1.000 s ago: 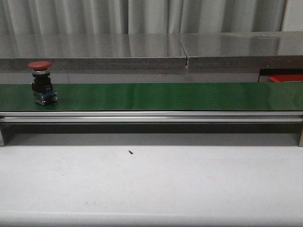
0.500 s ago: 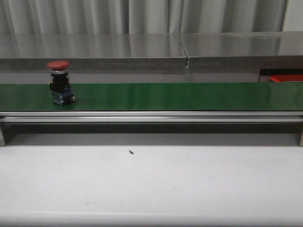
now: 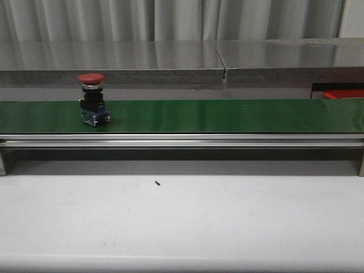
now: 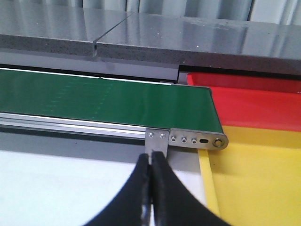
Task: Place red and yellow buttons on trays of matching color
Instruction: 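Set the yellow button on the belt and open the left gripper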
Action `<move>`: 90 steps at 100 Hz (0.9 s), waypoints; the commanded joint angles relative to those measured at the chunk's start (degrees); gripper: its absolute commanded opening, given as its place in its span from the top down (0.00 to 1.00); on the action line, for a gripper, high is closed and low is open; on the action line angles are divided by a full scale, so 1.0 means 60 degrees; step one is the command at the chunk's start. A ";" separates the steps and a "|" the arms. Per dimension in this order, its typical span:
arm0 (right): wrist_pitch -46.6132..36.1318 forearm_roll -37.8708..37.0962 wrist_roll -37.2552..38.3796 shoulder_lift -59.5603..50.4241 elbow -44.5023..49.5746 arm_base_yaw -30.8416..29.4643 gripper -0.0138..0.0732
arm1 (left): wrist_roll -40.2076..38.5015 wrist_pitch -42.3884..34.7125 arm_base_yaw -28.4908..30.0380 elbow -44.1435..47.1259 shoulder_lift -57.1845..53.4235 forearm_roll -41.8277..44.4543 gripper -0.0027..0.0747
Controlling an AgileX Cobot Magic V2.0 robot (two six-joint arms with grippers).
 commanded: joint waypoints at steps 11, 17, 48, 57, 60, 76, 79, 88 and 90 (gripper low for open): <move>-0.0736 -0.0010 -0.0037 -0.0162 -0.0003 -0.0004 0.92 | -0.0095 -0.0252 -0.0874 -0.0315 -0.1272 -0.0517 0.87; -0.0736 -0.0010 -0.0037 -0.0162 -0.0003 -0.0004 0.92 | 0.0081 -0.0169 -0.1402 -0.0431 -0.1289 -0.0517 0.87; -0.0736 -0.0010 -0.0037 -0.0162 -0.0003 -0.0004 0.92 | 0.0250 0.0311 -0.3365 -0.1618 -0.0373 -0.0267 0.87; -0.0736 -0.0010 -0.0037 -0.0162 -0.0003 -0.0004 0.92 | 0.0250 0.0716 -0.3587 -0.2038 0.0131 -0.0267 0.87; -0.0736 -0.0010 -0.0037 -0.0162 -0.0003 -0.0004 0.92 | 0.0250 0.0907 -0.3637 -0.2162 0.0339 -0.0267 0.87; -0.0736 -0.0010 -0.0037 -0.0162 -0.0003 -0.0004 0.92 | 0.0250 0.1099 -0.3792 -0.2439 0.1011 -0.0267 0.87; -0.0736 -0.0010 -0.0037 -0.0162 -0.0003 -0.0004 0.92 | 0.0250 0.1099 -0.3792 -0.2437 0.1128 -0.0285 0.87; -0.0736 -0.0010 -0.0037 -0.0162 -0.0003 -0.0004 0.92 | 0.0250 0.1171 -0.3827 -0.2498 0.1383 -0.0305 0.87; -0.0736 -0.0010 -0.0037 -0.0162 -0.0003 -0.0004 0.92 | 0.0250 0.1194 -0.3827 -0.2498 0.1401 -0.0326 0.87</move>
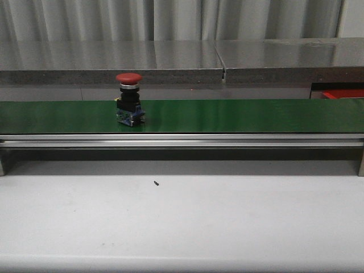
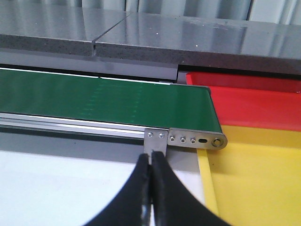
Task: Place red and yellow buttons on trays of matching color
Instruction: 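Set the yellow button on the belt and open the left gripper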
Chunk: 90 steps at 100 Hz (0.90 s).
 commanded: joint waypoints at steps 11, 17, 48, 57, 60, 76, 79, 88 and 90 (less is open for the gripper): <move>-0.0736 -0.0010 -0.0037 -0.0162 -0.0003 -0.0004 0.92 | 0.0077 -0.0234 -0.0077 -0.0377 -0.0115 -0.0265 0.87; -0.0736 -0.0010 -0.0037 -0.0162 -0.0003 -0.0004 0.92 | 0.0225 -0.0218 -0.0077 -0.0377 -0.0094 -0.0344 0.87; -0.0736 -0.0010 -0.0037 -0.0162 -0.0003 -0.0004 0.92 | 0.0241 -0.0181 -0.0077 -0.0377 -0.0094 -0.0344 0.50; -0.0736 -0.0010 -0.0037 -0.0162 -0.0003 -0.0004 0.92 | 0.0464 -0.0140 -0.0077 -0.0377 -0.0094 -0.0533 0.34; -0.0736 -0.0010 -0.0037 -0.0162 -0.0003 -0.0004 0.92 | 0.0551 -0.0115 -0.0077 -0.0377 -0.0094 -0.0669 0.30; -0.0736 -0.0010 -0.0037 -0.0162 -0.0003 -0.0004 0.92 | 0.0717 -0.0117 -0.0077 -0.0377 -0.0094 -0.1289 0.24; -0.0736 -0.0010 -0.0037 -0.0162 -0.0003 -0.0004 0.92 | 0.0717 -0.0117 -0.0077 -0.0377 -0.0094 -0.1332 0.24; -0.0736 -0.0010 -0.0037 -0.0162 -0.0003 -0.0004 0.92 | 0.0717 -0.0117 -0.0077 -0.0403 -0.0137 -0.1348 0.24; -0.0736 -0.0010 -0.0037 -0.0162 -0.0003 -0.0004 0.92 | 0.0717 -0.0092 -0.0077 -0.0418 -0.0137 -0.1348 0.24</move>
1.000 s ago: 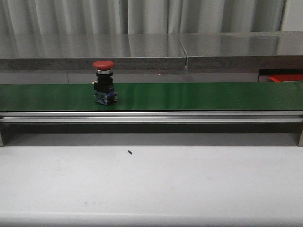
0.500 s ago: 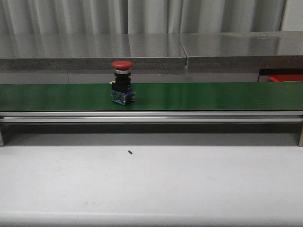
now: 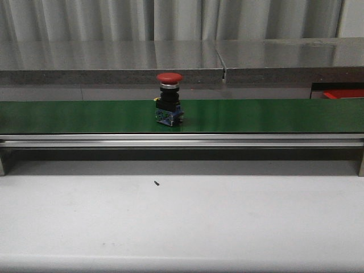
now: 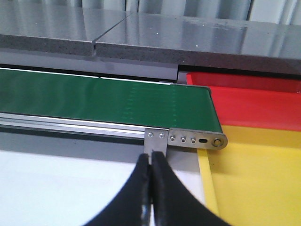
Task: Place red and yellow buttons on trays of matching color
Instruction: 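Set the yellow button on the belt and open the left gripper, then lower the right gripper onto the red button at the belt end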
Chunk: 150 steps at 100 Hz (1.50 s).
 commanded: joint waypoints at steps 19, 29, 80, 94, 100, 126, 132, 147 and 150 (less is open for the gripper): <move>-0.0736 -0.0010 -0.0037 -0.0162 -0.0003 -0.0004 0.92 | 0.0111 0.0192 -0.0055 -0.0886 -0.0521 -0.0304 0.24; -0.0736 -0.0010 -0.0037 -0.0162 -0.0003 -0.0004 0.92 | 0.0111 0.0499 -0.0055 -0.1284 -0.0521 -0.0304 0.24; -0.0736 -0.0010 -0.0037 -0.0162 -0.0003 -0.0004 0.92 | 0.0534 -0.1315 -0.2046 -0.0627 -0.3775 0.0671 0.24; -0.0736 -0.0010 -0.0037 -0.0162 -0.0003 -0.0004 0.92 | 0.0515 -0.1909 -0.2475 0.0697 -0.5218 0.0718 0.25; -0.0746 -0.0010 -0.0037 -0.0162 -0.0003 -0.0004 0.92 | 0.0515 -0.2178 -0.2518 0.1484 -0.5883 0.0718 0.25; -0.0845 -0.0010 -0.0037 -0.0162 -0.0003 -0.0004 0.92 | 0.0501 -0.3554 -0.2518 0.5399 -0.8750 0.0441 0.25; -0.0845 -0.0010 -0.0037 -0.0162 -0.0003 -0.0004 0.92 | 0.0501 -0.3827 -0.2518 0.6211 -0.9352 0.0271 0.27; -0.0845 -0.0010 -0.0037 -0.0162 -0.0003 -0.0004 0.92 | 0.0501 -0.4285 -0.2518 0.8133 -1.0877 0.0207 0.42; -0.0845 -0.0010 -0.0037 -0.0162 -0.0003 -0.0004 0.92 | 0.0501 -0.4305 -0.2518 0.8410 -1.1142 0.0207 0.45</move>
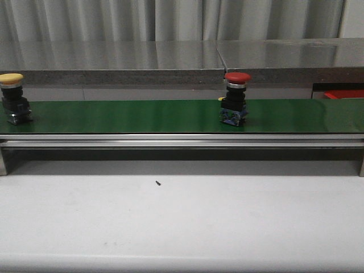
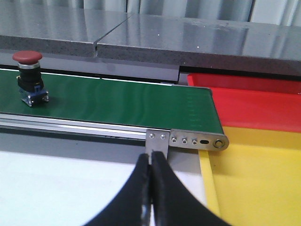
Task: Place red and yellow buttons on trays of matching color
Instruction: 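Lower the right gripper onto the red button at the belt end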
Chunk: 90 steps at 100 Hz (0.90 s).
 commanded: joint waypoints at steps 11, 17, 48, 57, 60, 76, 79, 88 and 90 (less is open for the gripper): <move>-0.1193 -0.0010 -0.0037 -0.0162 -0.0003 -0.0004 0.92 | -0.0054 -0.0974 -0.0084 0.1426 -0.1780 -0.0326 0.64; -0.1454 -0.0010 -0.0037 -0.0162 -0.0003 -0.0004 0.92 | -0.0054 -0.0974 -0.0084 0.1745 -0.2225 -0.0347 0.75; -0.0558 0.0682 -0.0037 0.0419 -0.1605 -0.0004 0.92 | -0.0054 -0.1044 -0.0084 0.2328 -0.3238 -0.0347 0.99; 0.1254 0.0632 -0.0037 0.1326 -0.2907 -0.0004 0.92 | -0.0054 -0.1044 -0.0084 0.2328 -0.3238 -0.0347 0.99; 0.1988 0.0632 -0.0037 0.1681 -0.3311 -0.0004 0.92 | -0.0054 -0.1044 -0.0084 0.2328 -0.3238 -0.0347 0.99; 0.4892 0.0632 -0.0037 0.3963 -0.5544 -0.0004 0.92 | -0.0054 -0.1044 -0.0084 0.2328 -0.3238 -0.0347 0.99; 0.5342 0.0632 -0.0037 0.4354 -0.5879 -0.0004 0.92 | -0.0054 -0.1044 -0.0084 0.2328 -0.3238 -0.0347 0.99; 0.5844 0.0645 -0.0037 0.5553 -0.6743 -0.0004 0.92 | -0.0054 -0.1044 -0.0084 0.2328 -0.3238 -0.0347 0.99; 0.5845 0.0643 -0.0037 0.5801 -0.6882 -0.0004 0.92 | -0.0054 -0.1044 -0.0084 0.2328 -0.3238 -0.0347 0.99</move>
